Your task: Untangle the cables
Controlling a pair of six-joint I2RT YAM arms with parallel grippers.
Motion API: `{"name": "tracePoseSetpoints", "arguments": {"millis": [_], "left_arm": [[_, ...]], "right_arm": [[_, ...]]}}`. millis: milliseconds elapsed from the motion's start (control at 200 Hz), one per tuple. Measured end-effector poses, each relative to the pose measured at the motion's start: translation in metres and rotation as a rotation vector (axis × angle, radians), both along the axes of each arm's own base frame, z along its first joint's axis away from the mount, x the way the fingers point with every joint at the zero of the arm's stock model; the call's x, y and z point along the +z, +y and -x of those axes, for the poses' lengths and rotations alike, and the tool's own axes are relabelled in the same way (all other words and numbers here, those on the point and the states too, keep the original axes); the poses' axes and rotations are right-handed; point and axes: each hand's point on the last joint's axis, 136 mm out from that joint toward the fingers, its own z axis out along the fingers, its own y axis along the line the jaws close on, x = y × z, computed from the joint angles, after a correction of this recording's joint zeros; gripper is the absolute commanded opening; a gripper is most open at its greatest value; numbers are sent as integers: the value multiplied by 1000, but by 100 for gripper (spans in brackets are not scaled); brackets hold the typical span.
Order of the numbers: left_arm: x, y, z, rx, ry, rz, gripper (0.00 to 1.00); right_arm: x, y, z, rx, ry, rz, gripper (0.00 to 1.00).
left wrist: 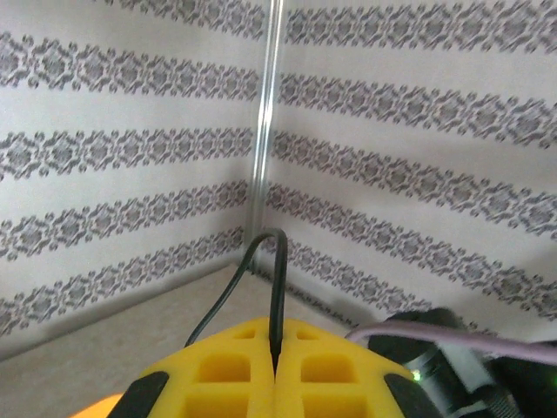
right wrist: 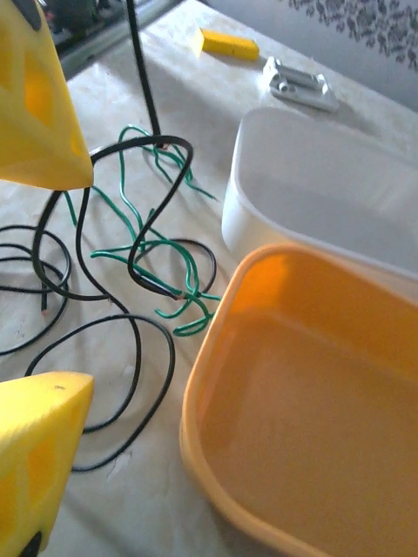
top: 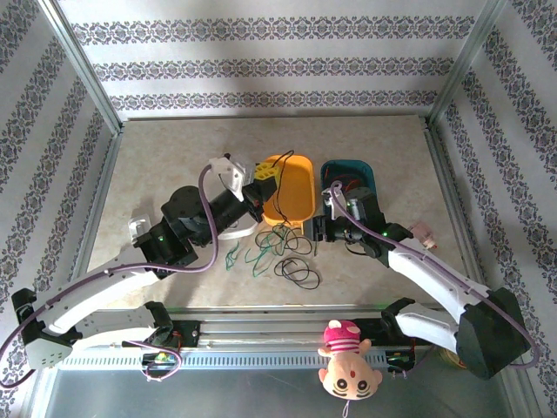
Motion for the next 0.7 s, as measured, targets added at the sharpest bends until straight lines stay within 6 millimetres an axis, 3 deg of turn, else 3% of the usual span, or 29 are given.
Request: {"name": "tracePoseSetpoints", "arguments": {"millis": [95, 330, 565, 700], "left_arm": [[8, -1, 4, -21, -15, 10, 0], [6, -5, 5, -40, -14, 3, 0], [2, -5, 4, -39, -5, -2, 0], [-12, -7, 3, -37, 22, -18, 0]], "right_arm": [[-6, 8, 2, 36, 27, -16, 56], [-29, 43, 20, 202, 129, -24, 54], [-13, 52, 18, 232, 86, -53, 53], [16, 49, 20, 236, -9, -85, 53]]}}
